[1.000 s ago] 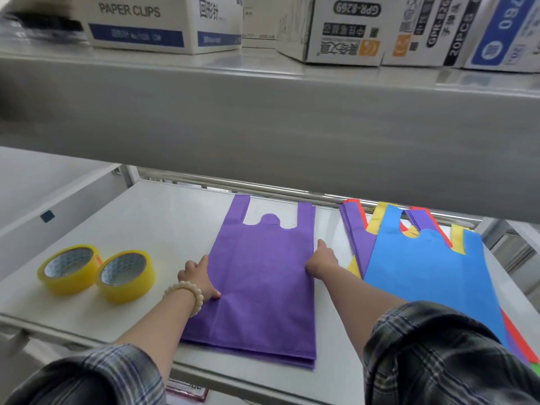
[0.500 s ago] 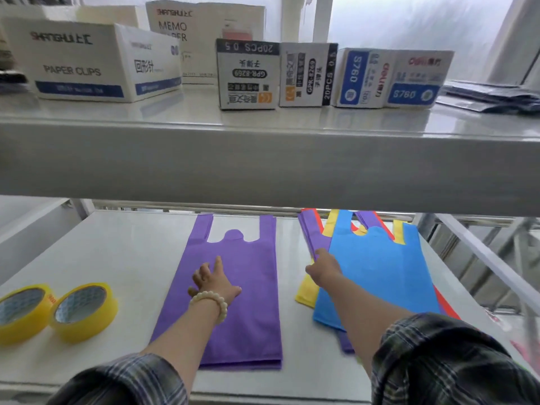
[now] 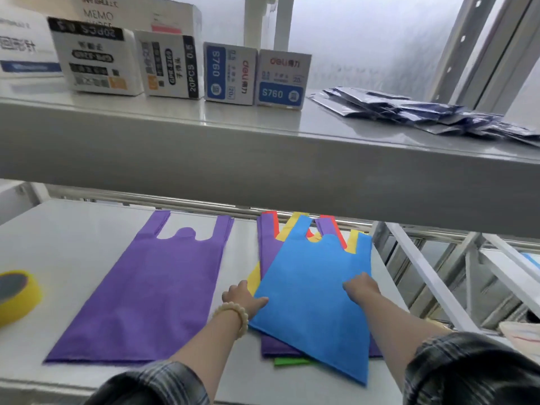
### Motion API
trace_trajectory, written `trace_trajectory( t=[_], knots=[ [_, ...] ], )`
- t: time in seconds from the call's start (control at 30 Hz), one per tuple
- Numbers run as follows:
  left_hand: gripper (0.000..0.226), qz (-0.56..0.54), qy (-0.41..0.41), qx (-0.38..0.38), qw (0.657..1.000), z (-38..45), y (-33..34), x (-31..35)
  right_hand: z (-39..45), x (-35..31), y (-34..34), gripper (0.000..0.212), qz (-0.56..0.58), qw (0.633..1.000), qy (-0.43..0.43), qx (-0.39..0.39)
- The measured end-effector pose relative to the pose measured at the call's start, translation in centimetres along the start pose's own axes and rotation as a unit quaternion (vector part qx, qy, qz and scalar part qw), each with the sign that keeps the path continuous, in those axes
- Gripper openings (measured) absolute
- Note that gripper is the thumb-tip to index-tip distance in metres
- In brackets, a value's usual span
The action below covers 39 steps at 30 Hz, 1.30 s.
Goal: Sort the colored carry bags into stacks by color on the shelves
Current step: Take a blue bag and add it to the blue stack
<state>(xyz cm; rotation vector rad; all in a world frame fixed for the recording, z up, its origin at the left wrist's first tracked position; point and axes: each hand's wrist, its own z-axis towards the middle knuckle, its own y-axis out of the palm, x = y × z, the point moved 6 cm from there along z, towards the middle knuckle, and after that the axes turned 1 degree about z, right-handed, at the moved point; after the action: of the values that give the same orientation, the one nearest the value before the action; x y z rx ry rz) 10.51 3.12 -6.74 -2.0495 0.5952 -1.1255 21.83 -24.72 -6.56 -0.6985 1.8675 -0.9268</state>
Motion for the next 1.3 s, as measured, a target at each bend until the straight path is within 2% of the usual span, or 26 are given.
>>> trace_trajectory(
  t=[0.07,0.17,0.3,0.47,0.57,0.67,0.73,0.77,0.87,0.9,0.97,1.03,1.1,1.17,1.2,1.3],
  knots=[
    [0.072,0.038,-0.015,0.034,0.999,-0.3,0.7,0.4,1.3,1.5,-0.3,0.027,-0.020,1.000,0.000,-0.009],
    [0.068,0.021,-0.036,0.053,0.998,-0.6,1.6,0.7,2.8,2.8,-0.4,0.038,0.006,1.000,0.014,-0.015],
    [0.058,-0.002,-0.059,0.058,0.997,-0.8,2.2,0.6,3.3,2.8,-0.4,0.041,0.056,0.998,0.028,-0.022],
    [0.034,-0.041,-0.067,0.049,0.996,-0.4,2.3,0.7,3.6,3.2,-0.5,0.050,0.137,0.988,0.071,-0.019],
    [0.006,-0.065,-0.051,0.022,0.996,0.0,2.2,1.3,3.3,3.5,-1.0,0.051,0.176,0.979,0.103,0.002],
    [0.016,-0.140,-0.060,-0.063,0.986,-0.7,2.6,1.8,2.9,3.2,-1.5,0.029,0.205,0.975,0.083,-0.010],
    [0.007,-0.175,-0.086,-0.135,0.972,-1.7,3.2,2.0,2.8,3.2,-1.6,0.013,0.202,0.976,0.077,-0.029],
    [0.015,-0.188,-0.092,-0.159,0.965,-1.5,3.7,1.7,2.7,3.3,-1.9,0.013,0.196,0.977,0.075,-0.032],
    [0.066,-0.214,-0.076,-0.186,0.956,0.9,5.4,0.4,2.4,3.2,-2.7,0.013,0.203,0.977,0.063,-0.032],
    [0.066,-0.212,-0.067,-0.183,0.958,1.6,5.9,0.1,2.3,3.2,-2.8,0.015,0.213,0.975,0.059,-0.038],
    [0.045,-0.215,-0.056,-0.182,0.958,-0.3,5.3,1.2,2.0,3.1,-3.0,0.016,0.234,0.969,0.057,-0.060],
    [0.028,-0.229,-0.068,-0.220,0.946,-2.1,5.3,1.8,1.6,3.4,-2.8,0.025,0.257,0.958,0.072,-0.103],
    [0.033,-0.239,-0.078,-0.230,0.940,-2.1,5.7,1.5,1.1,3.7,-2.8,0.035,0.262,0.952,0.078,-0.139],
    [0.062,-0.240,-0.071,-0.220,0.943,-2.1,5.7,1.8,1.1,3.7,-2.8,0.037,0.270,0.949,0.063,-0.149],
    [0.064,-0.241,-0.067,-0.210,0.945,-1.8,5.7,1.9,1.1,3.7,-2.8,0.038,0.275,0.949,0.053,-0.147],
    [0.034,-0.237,-0.047,-0.157,0.958,-2.0,5.3,2.6,1.3,3.8,-2.8,0.041,0.277,0.951,0.032,-0.130]
  ],
)
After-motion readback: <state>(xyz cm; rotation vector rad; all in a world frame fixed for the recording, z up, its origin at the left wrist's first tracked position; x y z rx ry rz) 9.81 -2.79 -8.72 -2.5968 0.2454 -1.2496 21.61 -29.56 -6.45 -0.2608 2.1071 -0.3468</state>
